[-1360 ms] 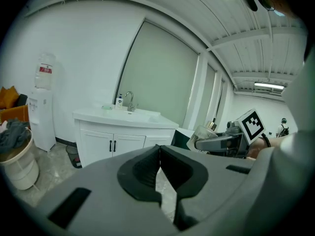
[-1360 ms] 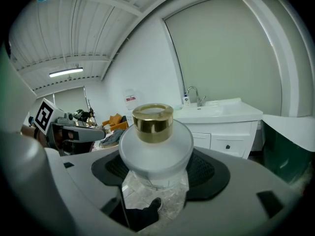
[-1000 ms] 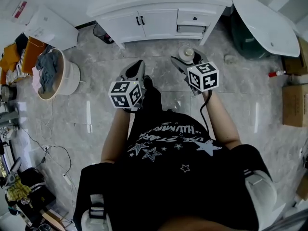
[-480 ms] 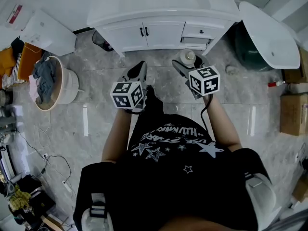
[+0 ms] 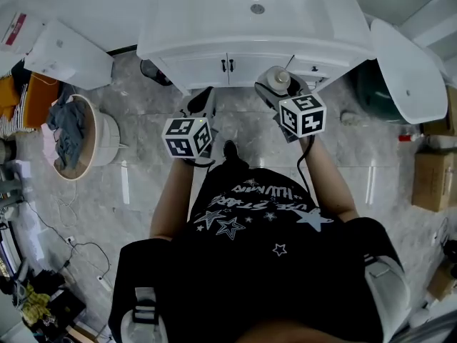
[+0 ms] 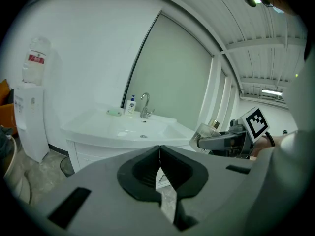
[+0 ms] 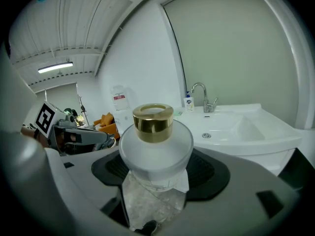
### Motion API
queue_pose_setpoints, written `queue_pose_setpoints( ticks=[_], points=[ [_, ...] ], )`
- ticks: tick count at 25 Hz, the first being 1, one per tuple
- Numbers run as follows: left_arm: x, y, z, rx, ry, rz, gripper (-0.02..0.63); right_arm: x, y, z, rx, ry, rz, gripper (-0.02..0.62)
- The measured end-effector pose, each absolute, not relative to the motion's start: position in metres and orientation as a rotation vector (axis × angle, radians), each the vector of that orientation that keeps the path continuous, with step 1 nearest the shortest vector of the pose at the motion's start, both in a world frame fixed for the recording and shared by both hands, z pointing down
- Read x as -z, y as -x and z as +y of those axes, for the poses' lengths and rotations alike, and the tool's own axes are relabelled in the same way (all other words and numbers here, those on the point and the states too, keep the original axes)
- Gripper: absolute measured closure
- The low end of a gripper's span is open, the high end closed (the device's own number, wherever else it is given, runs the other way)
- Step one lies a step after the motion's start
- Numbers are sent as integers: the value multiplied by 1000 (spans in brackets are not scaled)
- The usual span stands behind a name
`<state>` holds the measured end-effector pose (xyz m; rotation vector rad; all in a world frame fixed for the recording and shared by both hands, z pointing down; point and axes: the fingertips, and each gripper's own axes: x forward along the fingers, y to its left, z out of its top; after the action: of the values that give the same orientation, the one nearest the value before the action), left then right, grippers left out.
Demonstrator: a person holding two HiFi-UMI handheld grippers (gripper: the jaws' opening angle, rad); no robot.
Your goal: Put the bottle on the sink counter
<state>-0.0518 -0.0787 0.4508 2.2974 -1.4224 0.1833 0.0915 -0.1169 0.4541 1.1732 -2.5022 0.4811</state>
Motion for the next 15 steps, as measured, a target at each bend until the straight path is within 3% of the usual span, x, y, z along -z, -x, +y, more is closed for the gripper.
queue_pose_setpoints(
  ticks=[15],
  points=[
    [-466, 142, -184, -180, -2266, -1449, 597, -462, 3, -236, -461, -1133, -2486, 265]
  ],
)
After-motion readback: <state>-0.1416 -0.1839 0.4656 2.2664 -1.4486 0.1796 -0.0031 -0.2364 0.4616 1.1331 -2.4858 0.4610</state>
